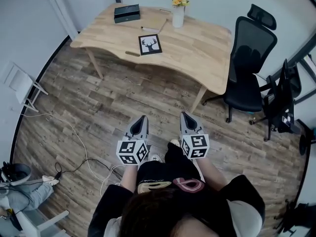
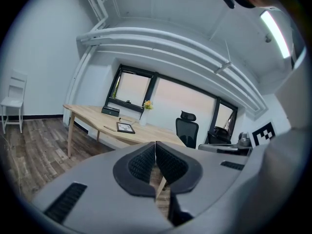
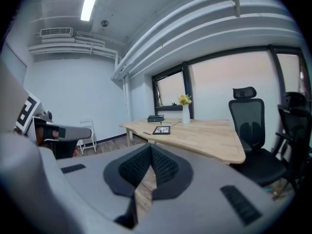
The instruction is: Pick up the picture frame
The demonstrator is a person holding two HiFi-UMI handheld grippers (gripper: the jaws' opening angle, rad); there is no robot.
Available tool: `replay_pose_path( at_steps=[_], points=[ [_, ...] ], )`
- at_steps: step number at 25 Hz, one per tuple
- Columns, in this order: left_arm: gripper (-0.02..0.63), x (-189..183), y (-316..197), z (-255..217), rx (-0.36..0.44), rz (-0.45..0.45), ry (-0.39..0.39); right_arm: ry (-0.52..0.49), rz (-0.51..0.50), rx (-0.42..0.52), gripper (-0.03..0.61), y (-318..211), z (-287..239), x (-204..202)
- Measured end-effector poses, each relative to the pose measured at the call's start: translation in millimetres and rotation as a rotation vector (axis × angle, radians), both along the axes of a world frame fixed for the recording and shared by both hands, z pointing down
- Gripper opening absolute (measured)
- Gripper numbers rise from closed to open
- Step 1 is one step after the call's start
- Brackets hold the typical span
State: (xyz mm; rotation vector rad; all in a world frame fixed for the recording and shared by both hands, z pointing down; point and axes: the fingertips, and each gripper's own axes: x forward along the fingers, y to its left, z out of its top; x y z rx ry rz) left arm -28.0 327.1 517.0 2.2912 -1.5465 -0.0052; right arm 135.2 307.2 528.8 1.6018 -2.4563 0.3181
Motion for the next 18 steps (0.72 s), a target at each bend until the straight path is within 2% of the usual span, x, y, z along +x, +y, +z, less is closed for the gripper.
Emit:
replay_pose_path(
  at_steps=[7, 12, 18],
  points=[
    [0.020, -8.4, -22.6, 12.0, -0.038, -0.058, 0.042, 0.004, -0.031, -0.027, 0.010, -29.9, 9.7, -8.3],
    [0.020, -16.1, -55.9, 22.1, -0.066, -0.103, -0.011, 0.022, -0.087, -0.026, 0.011, -73.4, 12.6, -19.1],
    [0.020, -14.6, -117.7, 14.4, -0.055, -0.117, -0.015, 0.024, -0.104, -0.009, 0.011, -139.9, 4.1, -19.1]
  ],
)
